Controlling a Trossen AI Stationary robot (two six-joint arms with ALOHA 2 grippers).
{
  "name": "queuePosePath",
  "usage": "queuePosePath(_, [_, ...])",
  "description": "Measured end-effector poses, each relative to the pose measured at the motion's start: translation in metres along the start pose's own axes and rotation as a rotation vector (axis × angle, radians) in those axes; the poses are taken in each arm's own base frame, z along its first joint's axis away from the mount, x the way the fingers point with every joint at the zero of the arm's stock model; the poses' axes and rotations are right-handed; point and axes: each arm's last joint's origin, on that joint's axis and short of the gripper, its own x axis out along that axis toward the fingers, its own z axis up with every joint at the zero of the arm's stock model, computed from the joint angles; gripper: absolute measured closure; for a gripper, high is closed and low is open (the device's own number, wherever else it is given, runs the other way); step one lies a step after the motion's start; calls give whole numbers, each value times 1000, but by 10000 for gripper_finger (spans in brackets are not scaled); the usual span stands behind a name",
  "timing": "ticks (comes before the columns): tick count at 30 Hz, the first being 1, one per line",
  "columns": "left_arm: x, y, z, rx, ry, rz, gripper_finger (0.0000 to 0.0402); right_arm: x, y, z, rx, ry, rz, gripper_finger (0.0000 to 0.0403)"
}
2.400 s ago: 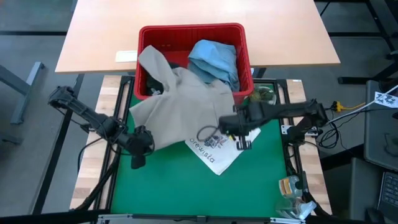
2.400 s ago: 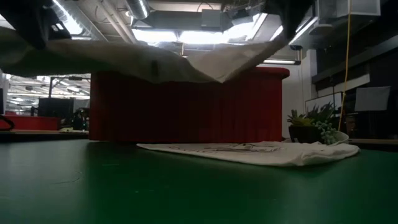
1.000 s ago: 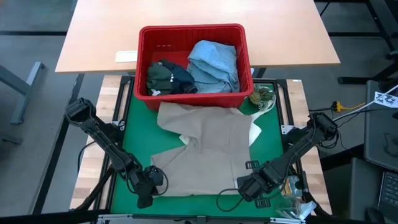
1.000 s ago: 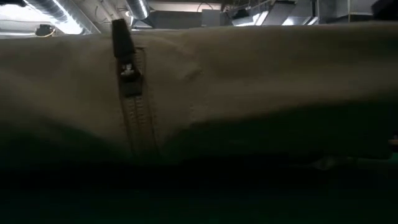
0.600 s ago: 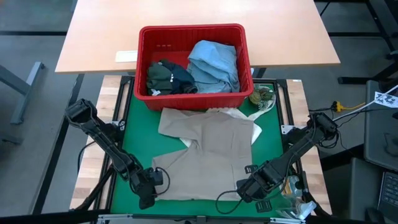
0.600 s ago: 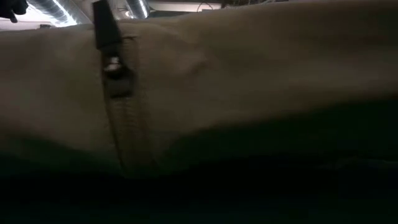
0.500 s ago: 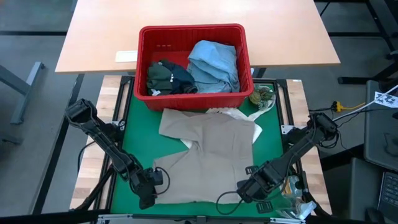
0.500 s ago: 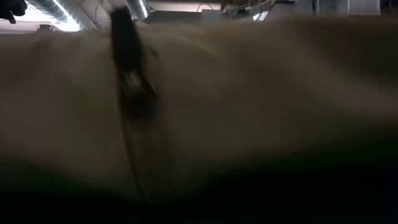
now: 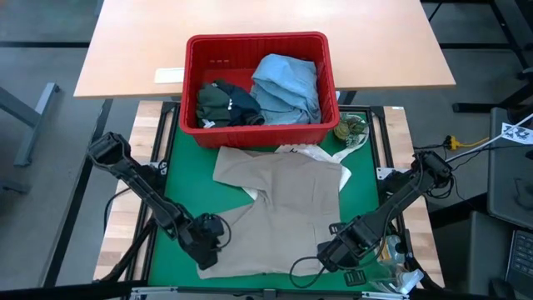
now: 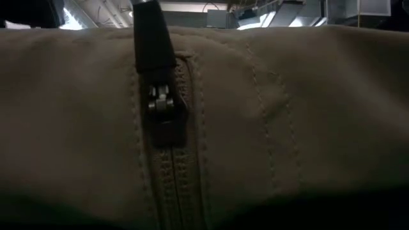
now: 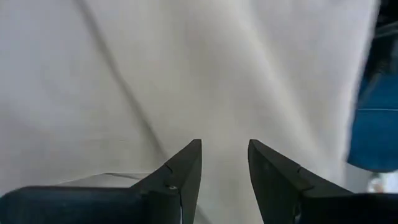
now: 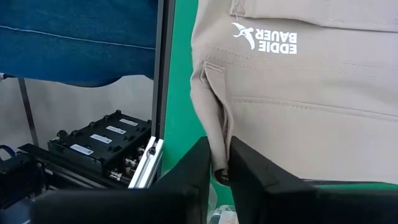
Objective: Fold Laundry from Bin
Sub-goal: Fold the brown shorts
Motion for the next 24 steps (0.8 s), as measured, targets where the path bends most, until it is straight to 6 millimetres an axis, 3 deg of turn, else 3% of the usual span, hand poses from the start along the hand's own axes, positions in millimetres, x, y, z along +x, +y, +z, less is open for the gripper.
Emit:
queuePosePath(12, [-1,23,-2,-244,13,229,307,0,-4,-7,29,65,-47,270])
queuePosePath(24, [-3,28,-3,-469,-80,300,310,0,-6,-7,31,53,-89,263])
